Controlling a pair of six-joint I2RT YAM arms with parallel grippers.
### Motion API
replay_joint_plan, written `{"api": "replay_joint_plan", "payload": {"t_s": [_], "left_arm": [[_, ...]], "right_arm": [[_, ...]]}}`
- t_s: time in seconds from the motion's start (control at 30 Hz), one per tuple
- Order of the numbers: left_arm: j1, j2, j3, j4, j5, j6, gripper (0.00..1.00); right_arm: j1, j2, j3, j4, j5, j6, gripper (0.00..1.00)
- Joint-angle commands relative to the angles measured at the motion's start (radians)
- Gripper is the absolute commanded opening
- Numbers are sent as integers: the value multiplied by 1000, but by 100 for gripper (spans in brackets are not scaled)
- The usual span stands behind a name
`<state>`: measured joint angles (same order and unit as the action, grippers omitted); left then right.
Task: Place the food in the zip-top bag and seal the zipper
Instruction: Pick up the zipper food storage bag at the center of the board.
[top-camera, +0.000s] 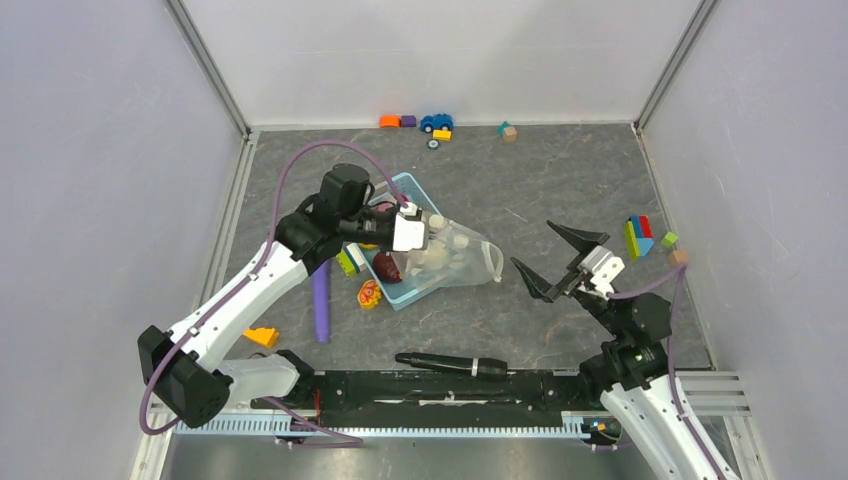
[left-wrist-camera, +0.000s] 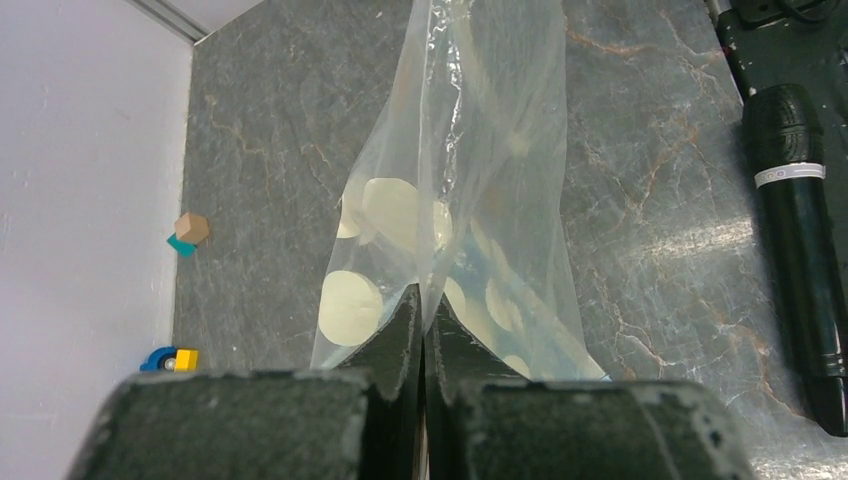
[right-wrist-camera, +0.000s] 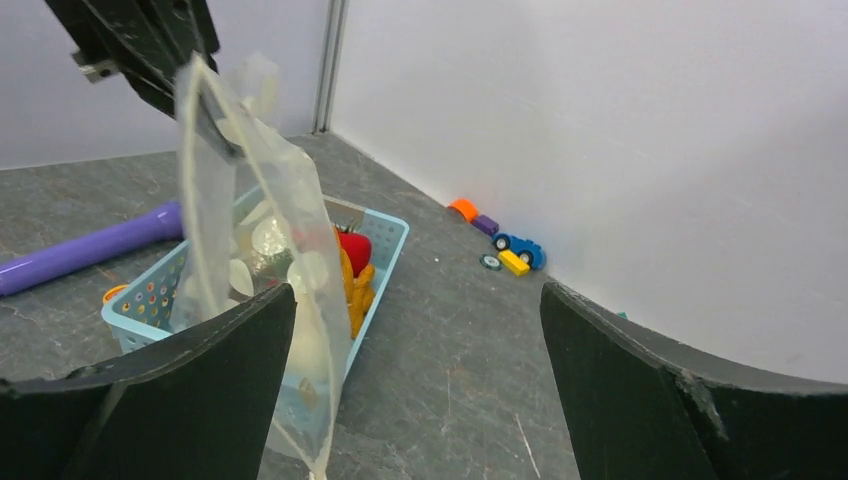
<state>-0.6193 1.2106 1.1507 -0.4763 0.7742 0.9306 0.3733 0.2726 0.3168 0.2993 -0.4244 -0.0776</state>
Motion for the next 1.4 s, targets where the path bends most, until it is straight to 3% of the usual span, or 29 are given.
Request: {"api": "replay_joint_plan", "payload": {"t_s": [0.0,0.27,0.5,0.67,1.0,1.37], "left_arm": [[0,-41,2,-5,72,56,2],[0,-53,-8,-8,111,59,2],[0,-66,-14,-13,126,69,2],[-1,-67,-16,-20,87,66,2],[0,-57,-14,-30,82,78,2],[0,-74,-19,-50,104,94,2]], "right_arm": [[1,65,-3,27,53,-5,98],[1,210,-16,56,-122,-16,96],[1,252,-44,96,-131,2,96],[2,201,-2,-3,-69,13,96],[1,-23,-22,-44,-102,55,98],[1,126,-50,58,-142,76,95]]}}
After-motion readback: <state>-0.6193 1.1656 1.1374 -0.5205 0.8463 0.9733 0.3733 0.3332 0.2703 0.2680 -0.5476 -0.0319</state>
